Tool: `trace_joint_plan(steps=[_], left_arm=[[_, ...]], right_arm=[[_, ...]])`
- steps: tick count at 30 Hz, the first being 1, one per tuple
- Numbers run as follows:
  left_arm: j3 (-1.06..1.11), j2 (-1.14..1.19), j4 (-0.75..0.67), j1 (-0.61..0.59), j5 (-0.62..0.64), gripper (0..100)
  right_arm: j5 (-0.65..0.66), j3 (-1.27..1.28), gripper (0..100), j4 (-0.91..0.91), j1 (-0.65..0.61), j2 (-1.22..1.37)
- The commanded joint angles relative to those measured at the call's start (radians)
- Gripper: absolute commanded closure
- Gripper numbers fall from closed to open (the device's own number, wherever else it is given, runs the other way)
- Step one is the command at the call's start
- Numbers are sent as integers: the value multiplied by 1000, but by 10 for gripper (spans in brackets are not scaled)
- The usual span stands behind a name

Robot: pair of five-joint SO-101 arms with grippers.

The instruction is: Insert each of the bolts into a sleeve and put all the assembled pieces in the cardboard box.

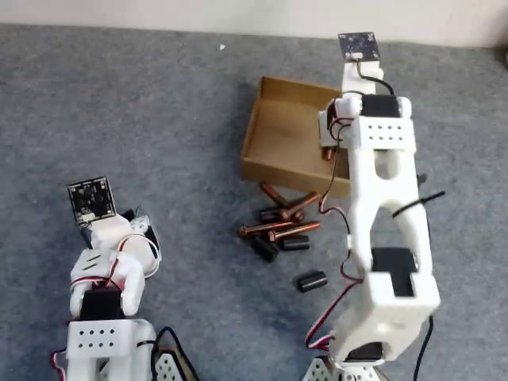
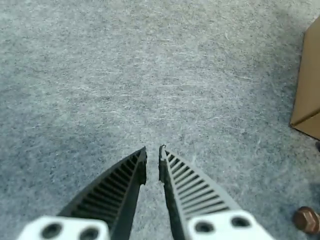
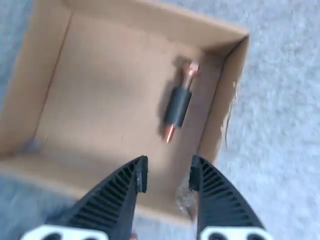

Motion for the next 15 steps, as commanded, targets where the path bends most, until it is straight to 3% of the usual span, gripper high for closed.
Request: trace_joint_plan(steps=[1, 8, 15], left_arm=[[-7, -12, -28, -13, -3, 930], [-5, -12, -28, -13, -3, 930], [-5, -12, -26, -13, -3, 930]], right_arm=[[161, -39, 872, 160, -45, -134], [315, 99, 872, 309, -74, -260], [420, 512, 872, 265, -128, -501]])
